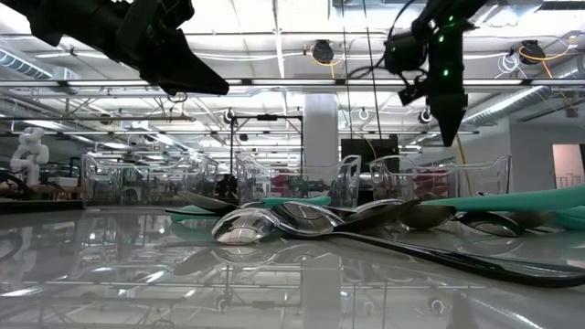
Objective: Sort silverware by color (type)
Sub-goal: Put the green patterned spoon into the right transparent bin
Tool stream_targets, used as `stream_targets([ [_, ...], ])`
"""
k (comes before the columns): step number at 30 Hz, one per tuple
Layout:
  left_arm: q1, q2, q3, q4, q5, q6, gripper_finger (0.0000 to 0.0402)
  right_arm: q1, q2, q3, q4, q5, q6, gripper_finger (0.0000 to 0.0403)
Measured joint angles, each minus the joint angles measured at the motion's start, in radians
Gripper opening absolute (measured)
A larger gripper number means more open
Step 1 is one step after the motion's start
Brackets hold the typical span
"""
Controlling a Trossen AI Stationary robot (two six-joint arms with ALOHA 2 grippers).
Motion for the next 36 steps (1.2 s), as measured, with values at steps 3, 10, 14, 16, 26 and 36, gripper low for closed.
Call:
stream_targets([
  [3, 0.0, 0.0, 0.0, 0.0, 0.0, 0.0, 0.0074, 0.059, -0.068, 0.0, 0.004, 0.001, 0.058, 0.0112],
  [10, 0.0, 0.0, 0.0, 0.001, 0.0, -0.003, 0.0074, 0.274, -0.204, -0.002, 0.055, 0.0, 0.246, 0.0112],
  [14, 0.0, 0.0, 0.0, 0.002, 0.0, -0.004, 0.0074, 0.43, -0.209, -0.044, 0.143, -0.002, 0.325, 0.0112],
  [16, 0.0, 0.0, 0.0, 0.002, 0.0, -0.008, 0.0074, 0.507, -0.198, -0.084, 0.229, -0.002, 0.341, 0.0112],
  [26, 0.0, 0.0, 0.0, 0.003, 0.0, -0.017, 0.0074, 0.736, -0.039, -0.231, 0.687, -0.002, 0.239, 0.0112],
  [36, 0.0, 0.0, 0.0, 0.003, 0.0, -0.024, 0.0074, 0.726, 0.149, -0.23, 0.676, -0.103, 0.056, 0.0112],
])
